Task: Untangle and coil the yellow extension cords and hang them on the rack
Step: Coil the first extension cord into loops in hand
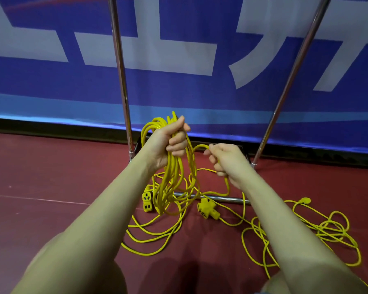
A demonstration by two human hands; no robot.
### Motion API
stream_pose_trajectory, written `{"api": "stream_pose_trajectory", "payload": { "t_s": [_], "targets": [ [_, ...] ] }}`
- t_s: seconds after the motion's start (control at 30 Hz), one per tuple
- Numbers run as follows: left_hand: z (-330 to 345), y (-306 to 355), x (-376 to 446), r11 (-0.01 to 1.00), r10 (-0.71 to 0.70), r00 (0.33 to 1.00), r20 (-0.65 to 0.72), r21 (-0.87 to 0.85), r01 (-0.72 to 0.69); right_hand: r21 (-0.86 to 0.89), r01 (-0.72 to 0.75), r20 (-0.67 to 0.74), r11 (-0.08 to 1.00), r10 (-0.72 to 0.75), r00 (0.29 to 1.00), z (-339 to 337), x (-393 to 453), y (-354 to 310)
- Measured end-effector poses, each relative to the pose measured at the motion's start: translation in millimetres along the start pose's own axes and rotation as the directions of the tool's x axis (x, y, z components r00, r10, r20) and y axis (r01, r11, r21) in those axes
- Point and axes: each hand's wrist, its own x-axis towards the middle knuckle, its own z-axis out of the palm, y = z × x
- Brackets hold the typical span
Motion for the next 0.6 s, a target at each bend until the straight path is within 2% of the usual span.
{"api": "stream_pose_trajectory", "payload": {
  "t_s": [0.1, 0.2, 0.4, 0.6],
  "targets": [
    [0.2, -4.9, -0.3, 0.996, -0.078, 0.997, -0.028, 0.037, 0.079, 0.298, -0.090, 0.004, 0.950, 0.092, 0.996, 2.1, -0.5, -7.6],
    [1.7, -6.3, -1.8, 0.984, -0.115, 0.992, -0.058, 0.130, 0.121, 0.481, -0.089, 0.034, 0.872, 0.083, 0.996, 1.4, -2.1, -14.5],
    [0.8, -7.1, -3.0, 0.952, -0.145, 0.982, -0.120, 0.255, 0.171, 0.422, 0.033, -0.011, 0.906, -0.032, 0.999, -3.2, -6.5, -18.7],
    [0.0, -18.1, 2.3, 0.926, -0.141, 0.973, -0.183, 0.323, 0.195, 0.370, 0.091, -0.129, 0.925, -0.046, 0.991, -4.4, -2.6, -13.4]
  ]
}}
